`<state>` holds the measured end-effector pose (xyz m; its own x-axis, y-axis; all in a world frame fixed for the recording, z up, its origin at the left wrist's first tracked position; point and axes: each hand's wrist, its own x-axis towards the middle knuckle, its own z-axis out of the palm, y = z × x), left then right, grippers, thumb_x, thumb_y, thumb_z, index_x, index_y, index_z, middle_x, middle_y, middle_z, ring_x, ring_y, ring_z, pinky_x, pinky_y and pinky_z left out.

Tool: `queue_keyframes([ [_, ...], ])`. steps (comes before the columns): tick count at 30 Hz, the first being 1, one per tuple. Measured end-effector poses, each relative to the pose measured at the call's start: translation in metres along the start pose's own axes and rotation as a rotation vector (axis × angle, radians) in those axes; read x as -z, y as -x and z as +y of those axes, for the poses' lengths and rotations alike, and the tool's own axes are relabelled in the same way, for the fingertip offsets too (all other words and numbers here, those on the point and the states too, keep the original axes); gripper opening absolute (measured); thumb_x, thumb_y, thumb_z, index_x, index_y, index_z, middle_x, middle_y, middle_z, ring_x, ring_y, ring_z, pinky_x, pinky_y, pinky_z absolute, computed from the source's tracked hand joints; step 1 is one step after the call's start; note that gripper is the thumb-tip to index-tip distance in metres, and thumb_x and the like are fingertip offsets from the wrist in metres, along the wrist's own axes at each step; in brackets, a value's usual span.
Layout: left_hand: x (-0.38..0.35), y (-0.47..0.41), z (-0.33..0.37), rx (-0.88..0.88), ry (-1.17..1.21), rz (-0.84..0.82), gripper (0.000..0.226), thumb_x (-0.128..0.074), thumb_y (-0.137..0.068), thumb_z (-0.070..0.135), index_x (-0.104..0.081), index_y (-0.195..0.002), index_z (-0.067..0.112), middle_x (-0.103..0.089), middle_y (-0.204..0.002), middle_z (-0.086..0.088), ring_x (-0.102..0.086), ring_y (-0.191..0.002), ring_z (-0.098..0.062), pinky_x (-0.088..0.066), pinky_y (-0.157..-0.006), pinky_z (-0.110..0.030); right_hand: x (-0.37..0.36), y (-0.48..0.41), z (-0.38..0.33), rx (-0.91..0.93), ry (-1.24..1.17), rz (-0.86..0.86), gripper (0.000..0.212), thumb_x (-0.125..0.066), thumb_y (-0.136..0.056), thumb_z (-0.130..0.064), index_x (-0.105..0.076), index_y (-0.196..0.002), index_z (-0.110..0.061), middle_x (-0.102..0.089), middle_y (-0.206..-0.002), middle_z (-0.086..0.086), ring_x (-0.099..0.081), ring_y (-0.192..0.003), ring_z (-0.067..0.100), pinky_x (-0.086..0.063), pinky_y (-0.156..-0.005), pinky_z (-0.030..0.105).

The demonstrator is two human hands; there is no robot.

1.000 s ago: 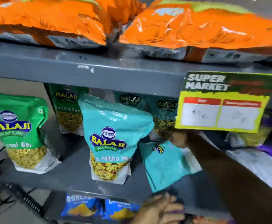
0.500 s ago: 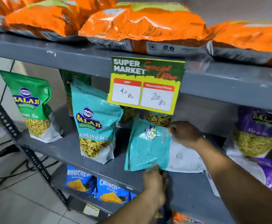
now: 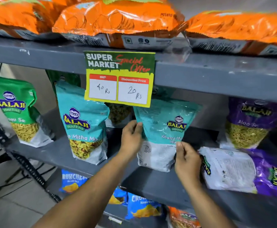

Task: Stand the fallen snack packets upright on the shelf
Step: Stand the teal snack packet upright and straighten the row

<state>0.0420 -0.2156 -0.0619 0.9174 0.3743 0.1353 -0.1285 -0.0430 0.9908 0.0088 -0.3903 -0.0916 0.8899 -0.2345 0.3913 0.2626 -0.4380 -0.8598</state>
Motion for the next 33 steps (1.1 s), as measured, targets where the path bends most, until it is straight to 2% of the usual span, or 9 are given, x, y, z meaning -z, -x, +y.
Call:
queue_keyframes([
  [3,0.004,0.0,0.002,-0.004,0.013,-0.038,0.022,-0.051,-0.093,0.026,-0.067,-0.08,0.019,-0.073,-0.097,-0.019,-0.068,-0.09,-0.038,-0.053,-0.088,-0.054,-0.003,-0.001,0.001,0.0,-0.014,0.025,0.033,-0.046,-0.092,-0.032,-0.069,-0.088,-0.008,-0.068,-0.068,0.002,-0.062,-0.064,0.026,-0.041,-0.061,0.032],
  [10,0.011,0.007,0.011,0.024,0.108,-0.094,0.02,-0.048,-0.099,0.011,-0.068,-0.096,0.009,-0.072,-0.092,-0.005,-0.066,-0.085,-0.016,-0.054,-0.08,-0.029,-0.007,0.007,0.004,-0.033,-0.09,0.048,0.026,-0.05,-0.095,-0.032,-0.066,-0.104,-0.015,-0.072,-0.094,0.006,-0.066,-0.086,0.024,-0.048,-0.078,0.027],
  [13,0.016,0.007,0.007,-0.01,0.049,-0.118,0.024,-0.052,-0.098,0.012,-0.071,-0.084,0.016,-0.074,-0.09,-0.007,-0.067,-0.085,-0.017,-0.054,-0.083,-0.038,-0.016,0.033,-0.001,-0.031,-0.116,0.134,0.046,-0.053,-0.084,-0.04,-0.054,-0.121,-0.013,-0.056,-0.115,0.011,-0.059,-0.1,0.03,-0.05,-0.089,0.043],
  [16,0.021,0.018,0.009,-0.07,-0.054,-0.058,0.019,-0.058,-0.089,0.024,-0.068,-0.075,0.016,-0.071,-0.075,-0.002,-0.061,-0.071,-0.013,-0.052,-0.072,-0.038,-0.034,0.073,-0.005,0.018,0.011,0.024,0.067,-0.06,-0.074,-0.042,-0.048,-0.129,-0.004,-0.04,-0.133,0.018,-0.051,-0.118,0.036,-0.039,-0.103,0.037],
  [20,0.025,0.079,0.012,-0.234,-0.124,-0.058,0.016,-0.059,-0.086,0.03,-0.067,-0.08,0.017,-0.066,-0.073,0.007,-0.057,-0.066,-0.001,-0.047,-0.063,-0.018,-0.055,0.089,0.002,0.01,0.146,-0.155,0.114,-0.067,-0.058,-0.052,-0.023,-0.146,0.007,-0.019,-0.154,0.03,-0.015,-0.145,0.028,-0.01,-0.118,0.026],
  [23,0.037,0.114,0.01,-0.275,-0.063,-0.197,0.009,-0.064,-0.082,0.023,-0.07,-0.083,0.03,-0.073,-0.083,0.018,-0.065,-0.08,0.003,-0.049,-0.076,-0.011,-0.05,0.078,-0.001,-0.035,0.082,-0.168,0.099,-0.066,-0.059,-0.05,-0.038,-0.141,-0.003,-0.041,-0.144,0.019,-0.032,-0.134,0.022,-0.024,-0.108,0.018],
  [27,0.067,0.072,-0.023,-0.122,0.06,-0.094,0.033,-0.064,-0.072,0.012,-0.063,-0.095,0.037,-0.068,-0.1,0.019,-0.061,-0.104,-0.006,-0.045,-0.091,-0.022,-0.03,0.053,0.011,-0.207,-0.111,-0.346,0.077,-0.092,-0.051,-0.029,-0.045,-0.111,-0.035,-0.062,-0.11,-0.014,-0.06,-0.095,-0.014,-0.049,-0.083,0.012],
  [30,0.084,0.036,-0.039,0.143,0.189,-0.3,0.058,-0.071,-0.071,0.004,-0.054,-0.117,0.035,-0.053,-0.136,0.004,-0.043,-0.136,-0.017,-0.039,-0.107,-0.032,-0.015,0.027,0.027,-0.228,-0.108,-0.588,0.073,-0.089,-0.054,-0.042,-0.054,-0.117,-0.032,-0.07,-0.117,-0.005,-0.066,-0.108,0.006,-0.052,-0.098,0.042],
  [33,0.094,0.02,-0.048,0.248,0.248,-0.495,0.072,-0.078,-0.066,0.017,-0.049,-0.13,0.031,-0.048,-0.147,0.0,-0.039,-0.141,-0.015,-0.032,-0.118,-0.042,-0.008,0.012,0.035,-0.226,-0.11,-0.725,0.066,-0.085,-0.059,-0.05,-0.059,-0.117,-0.028,-0.07,-0.12,-0.003,-0.065,-0.114,0.015,-0.048,-0.103,0.05],
])
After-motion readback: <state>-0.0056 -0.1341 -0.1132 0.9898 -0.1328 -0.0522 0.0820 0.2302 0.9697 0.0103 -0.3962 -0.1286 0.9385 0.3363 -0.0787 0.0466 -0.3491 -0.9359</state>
